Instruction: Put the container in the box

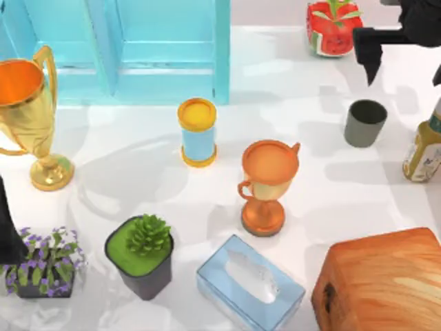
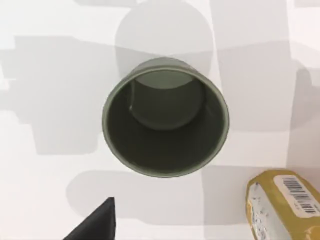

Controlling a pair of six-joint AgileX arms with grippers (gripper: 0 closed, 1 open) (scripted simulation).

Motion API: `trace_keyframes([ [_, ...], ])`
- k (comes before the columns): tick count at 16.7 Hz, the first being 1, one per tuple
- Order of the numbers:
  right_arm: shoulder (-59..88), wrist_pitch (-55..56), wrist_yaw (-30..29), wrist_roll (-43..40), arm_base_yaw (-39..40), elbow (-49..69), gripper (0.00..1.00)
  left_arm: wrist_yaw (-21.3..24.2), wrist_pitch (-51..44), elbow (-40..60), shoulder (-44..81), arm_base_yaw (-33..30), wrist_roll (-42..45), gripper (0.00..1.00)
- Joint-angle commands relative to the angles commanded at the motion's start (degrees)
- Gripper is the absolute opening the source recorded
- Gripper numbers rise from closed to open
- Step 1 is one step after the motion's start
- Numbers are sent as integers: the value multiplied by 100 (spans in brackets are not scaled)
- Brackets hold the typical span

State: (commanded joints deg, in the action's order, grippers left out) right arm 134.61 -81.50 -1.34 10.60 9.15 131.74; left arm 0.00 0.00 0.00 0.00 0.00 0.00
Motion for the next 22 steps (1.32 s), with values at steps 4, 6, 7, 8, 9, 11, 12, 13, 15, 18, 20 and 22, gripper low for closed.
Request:
trace_keyframes([
  [4,75,655,0,-18,2,-596,100,0,0,0,0,0,0,100],
  [6,149,1248,0,-12,7,-1053,100,0,0,0,0,0,0,100],
  [7,184,1524,-1,-9,12,-1282,100,0,0,0,0,0,0,100],
  [8,216,1744,-1,-6,16,-1484,100,0,0,0,0,0,0,100],
  [9,244,1902,-1,-4,19,-1634,100,0,0,0,0,0,0,100],
  [11,276,2036,-2,-4,15,-1762,100,0,0,0,0,0,0,100],
  [12,276,2036,-2,-4,15,-1762,100,0,0,0,0,0,0,100],
  [13,276,2036,-2,-4,15,-1762,100,0,0,0,0,0,0,100],
  [15,276,2036,-2,-4,15,-1762,92,0,0,0,0,0,0,100],
  [18,276,2036,-2,-4,15,-1762,70,0,0,0,0,0,0,100],
  [20,276,2036,-2,-4,15,-1762,55,0,0,0,0,0,0,100],
  [22,276,2036,-2,-4,15,-1762,40,0,0,0,0,0,0,100],
])
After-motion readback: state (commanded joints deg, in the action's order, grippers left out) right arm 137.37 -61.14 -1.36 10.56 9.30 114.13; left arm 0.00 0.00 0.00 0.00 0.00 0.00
